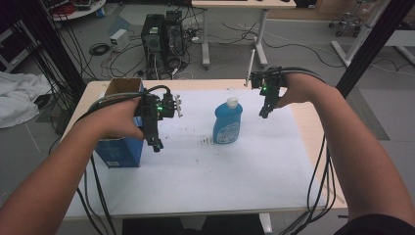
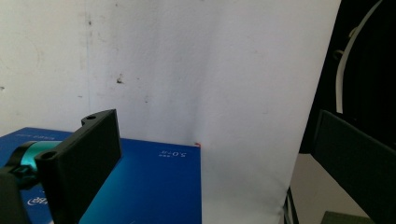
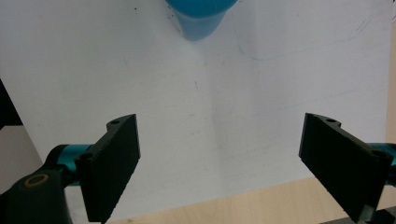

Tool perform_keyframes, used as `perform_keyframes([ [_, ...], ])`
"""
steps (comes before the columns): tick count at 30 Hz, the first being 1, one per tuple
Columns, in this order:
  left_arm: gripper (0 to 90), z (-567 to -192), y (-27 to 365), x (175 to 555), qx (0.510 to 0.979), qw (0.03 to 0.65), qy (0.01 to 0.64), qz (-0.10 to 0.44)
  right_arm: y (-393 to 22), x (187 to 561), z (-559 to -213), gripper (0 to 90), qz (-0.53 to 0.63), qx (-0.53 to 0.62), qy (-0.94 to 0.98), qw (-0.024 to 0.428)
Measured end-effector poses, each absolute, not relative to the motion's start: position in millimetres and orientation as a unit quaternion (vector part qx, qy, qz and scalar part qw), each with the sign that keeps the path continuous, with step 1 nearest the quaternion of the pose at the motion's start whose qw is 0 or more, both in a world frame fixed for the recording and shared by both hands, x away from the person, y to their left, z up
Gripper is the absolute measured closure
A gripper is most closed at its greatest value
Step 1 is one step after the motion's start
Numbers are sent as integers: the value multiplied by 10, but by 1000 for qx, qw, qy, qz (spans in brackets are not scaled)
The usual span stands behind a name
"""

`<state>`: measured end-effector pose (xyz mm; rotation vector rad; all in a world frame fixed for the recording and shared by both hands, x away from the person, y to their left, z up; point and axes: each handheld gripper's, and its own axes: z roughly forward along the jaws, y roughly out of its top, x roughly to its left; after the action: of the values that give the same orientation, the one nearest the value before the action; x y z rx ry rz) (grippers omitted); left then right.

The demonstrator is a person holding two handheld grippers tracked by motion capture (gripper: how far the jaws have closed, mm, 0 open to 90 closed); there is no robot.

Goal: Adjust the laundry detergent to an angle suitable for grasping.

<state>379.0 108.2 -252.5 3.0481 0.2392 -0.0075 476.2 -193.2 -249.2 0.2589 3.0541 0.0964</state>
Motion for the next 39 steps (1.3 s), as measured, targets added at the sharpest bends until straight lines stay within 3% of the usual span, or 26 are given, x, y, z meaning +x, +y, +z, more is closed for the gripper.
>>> perform_keyframes([
  [19,16,-2528,1103,3760,993,80,86,5,-1982,4716,-2454,116,30,92,994,44],
  [32,17,-2557,1209,3769,972,200,122,-6,-2020,4706,-2459,116,33,97,994,45],
  [39,16,-2605,1239,3791,963,229,142,-1,-2035,4704,-2456,116,34,96,994,48],
])
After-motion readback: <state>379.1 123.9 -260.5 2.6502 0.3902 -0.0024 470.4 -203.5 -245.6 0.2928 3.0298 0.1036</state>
